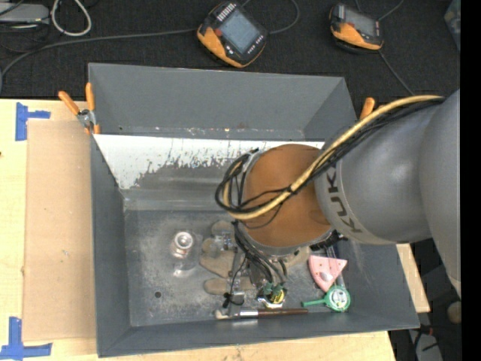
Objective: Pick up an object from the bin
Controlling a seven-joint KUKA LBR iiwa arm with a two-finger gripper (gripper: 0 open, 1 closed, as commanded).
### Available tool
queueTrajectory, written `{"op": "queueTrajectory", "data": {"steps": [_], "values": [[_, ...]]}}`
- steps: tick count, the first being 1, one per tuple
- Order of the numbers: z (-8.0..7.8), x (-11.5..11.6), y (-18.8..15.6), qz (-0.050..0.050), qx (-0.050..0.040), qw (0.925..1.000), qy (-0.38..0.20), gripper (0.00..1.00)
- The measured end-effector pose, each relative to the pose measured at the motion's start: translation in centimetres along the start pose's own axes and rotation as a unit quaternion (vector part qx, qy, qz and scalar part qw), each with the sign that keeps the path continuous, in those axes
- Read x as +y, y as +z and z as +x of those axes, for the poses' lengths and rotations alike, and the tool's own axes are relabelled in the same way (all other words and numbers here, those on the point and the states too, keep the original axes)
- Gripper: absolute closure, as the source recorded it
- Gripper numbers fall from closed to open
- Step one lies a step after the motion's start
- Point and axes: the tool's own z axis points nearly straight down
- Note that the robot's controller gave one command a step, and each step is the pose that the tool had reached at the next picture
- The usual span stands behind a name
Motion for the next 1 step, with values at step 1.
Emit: {"op": "queueTrajectory", "data": {"steps": [1], "values": [[-0.60,0.09,-2.58,-0.002,-0.0041,0.9965,0.083,0.00]]}}
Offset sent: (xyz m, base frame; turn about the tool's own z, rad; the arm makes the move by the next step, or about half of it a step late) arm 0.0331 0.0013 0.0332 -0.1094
